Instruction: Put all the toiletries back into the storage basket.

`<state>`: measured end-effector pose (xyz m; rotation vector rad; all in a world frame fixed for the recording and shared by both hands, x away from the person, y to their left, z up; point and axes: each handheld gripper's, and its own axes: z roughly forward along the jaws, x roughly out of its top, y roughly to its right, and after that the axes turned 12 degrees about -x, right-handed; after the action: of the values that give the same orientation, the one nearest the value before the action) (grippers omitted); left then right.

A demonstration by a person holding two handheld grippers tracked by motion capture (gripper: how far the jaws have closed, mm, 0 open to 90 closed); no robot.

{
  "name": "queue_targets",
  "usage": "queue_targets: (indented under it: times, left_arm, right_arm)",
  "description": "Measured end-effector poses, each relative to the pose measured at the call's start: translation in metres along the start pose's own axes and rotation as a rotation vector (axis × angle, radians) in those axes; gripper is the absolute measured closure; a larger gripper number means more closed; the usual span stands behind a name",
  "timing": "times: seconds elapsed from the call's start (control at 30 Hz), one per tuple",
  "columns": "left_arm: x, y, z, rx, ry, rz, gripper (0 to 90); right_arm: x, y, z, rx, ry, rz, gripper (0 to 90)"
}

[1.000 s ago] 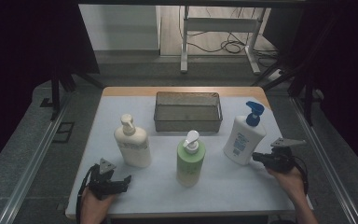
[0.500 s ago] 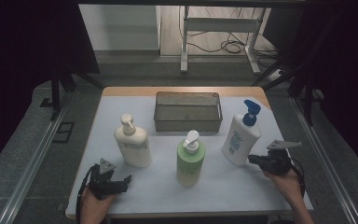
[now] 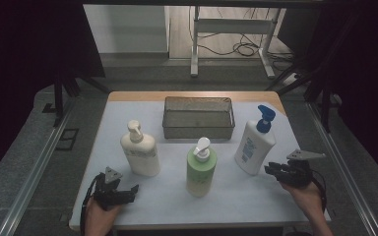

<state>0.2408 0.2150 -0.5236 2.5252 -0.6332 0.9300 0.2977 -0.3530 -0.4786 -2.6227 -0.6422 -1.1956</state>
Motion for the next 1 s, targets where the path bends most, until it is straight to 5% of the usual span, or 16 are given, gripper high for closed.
queue_targets:
  times: [0.37, 1.0]
  left_arm:
    - [0.0, 0.0, 0.0, 0.0, 0.0, 0.0, 12.1]
    - [0.0, 0.0, 0.0, 0.0, -0.001, 0.002, 12.1]
  right_arm:
    - [0.007, -0.007, -0.023, -0.016, 0.051, -0.005, 44.0]
    - [0.039, -0.023, -0.032, -0.022, 0.082, -0.032, 32.1]
